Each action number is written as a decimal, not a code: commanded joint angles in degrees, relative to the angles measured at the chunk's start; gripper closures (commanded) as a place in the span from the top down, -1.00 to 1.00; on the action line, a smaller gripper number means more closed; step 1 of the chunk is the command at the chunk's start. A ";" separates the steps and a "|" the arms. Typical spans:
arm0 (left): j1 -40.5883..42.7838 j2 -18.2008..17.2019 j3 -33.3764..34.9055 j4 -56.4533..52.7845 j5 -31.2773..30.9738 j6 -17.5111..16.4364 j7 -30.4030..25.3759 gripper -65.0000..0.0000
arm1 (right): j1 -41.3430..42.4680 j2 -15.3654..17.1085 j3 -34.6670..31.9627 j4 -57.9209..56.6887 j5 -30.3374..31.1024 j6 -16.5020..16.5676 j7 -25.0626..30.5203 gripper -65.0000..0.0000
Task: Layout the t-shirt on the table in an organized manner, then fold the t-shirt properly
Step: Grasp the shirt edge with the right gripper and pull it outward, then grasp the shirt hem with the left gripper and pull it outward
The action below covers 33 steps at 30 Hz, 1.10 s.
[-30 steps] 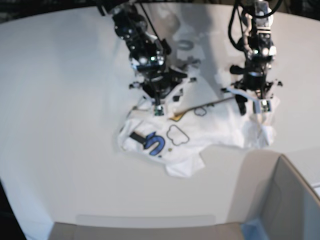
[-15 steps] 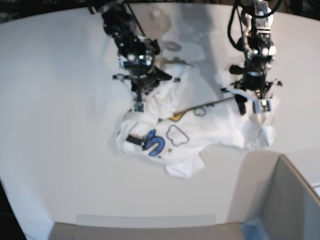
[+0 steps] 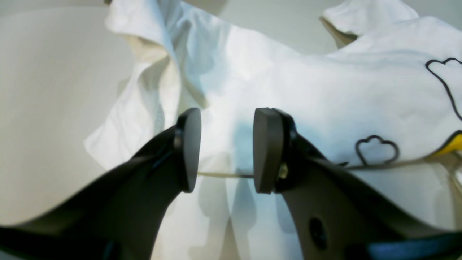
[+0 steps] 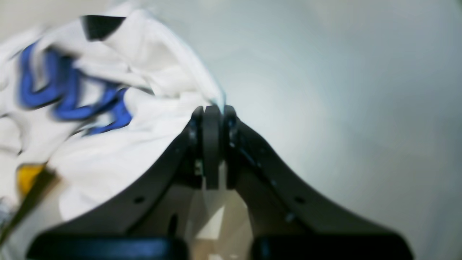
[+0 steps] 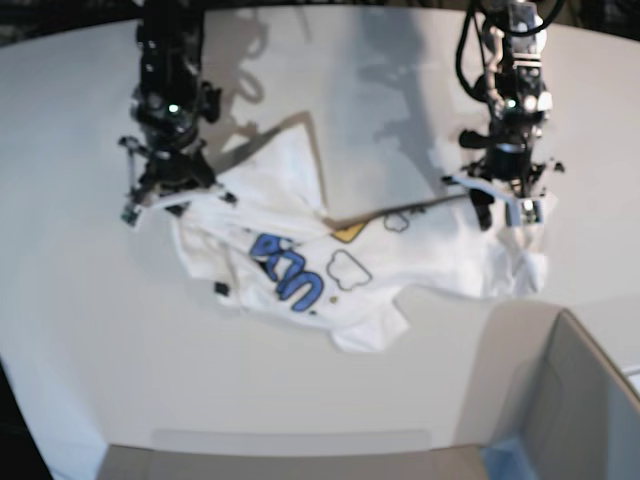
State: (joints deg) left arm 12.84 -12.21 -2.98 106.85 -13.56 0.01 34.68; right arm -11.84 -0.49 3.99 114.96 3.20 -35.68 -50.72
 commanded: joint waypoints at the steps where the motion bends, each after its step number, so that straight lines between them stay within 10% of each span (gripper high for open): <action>1: -0.40 -0.23 -0.05 0.98 0.16 0.12 -1.23 -0.24 | -0.25 0.10 2.65 0.34 1.15 1.88 1.62 -1.00; 9: -0.40 -0.76 3.82 0.98 0.24 0.03 -1.23 -0.24 | -2.71 0.54 18.74 -11.18 15.92 13.92 1.97 -1.00; 17: -0.84 -5.77 14.54 0.98 0.33 0.38 -1.23 -0.24 | -2.98 1.77 18.56 -11.79 15.92 17.79 1.53 -0.99; 26: -2.42 -10.25 17.27 0.71 0.51 0.47 -1.31 -0.15 | -3.68 1.85 18.65 -10.39 15.74 22.27 2.06 -0.45; 33: -5.24 -10.25 20.43 -4.91 14.05 0.56 -1.05 0.08 | -3.51 1.85 18.56 -9.95 15.74 22.27 1.97 -0.45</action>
State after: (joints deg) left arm 8.43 -22.15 17.67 100.99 -0.19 -0.14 34.81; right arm -15.70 1.08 22.55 103.74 19.16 -13.65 -49.52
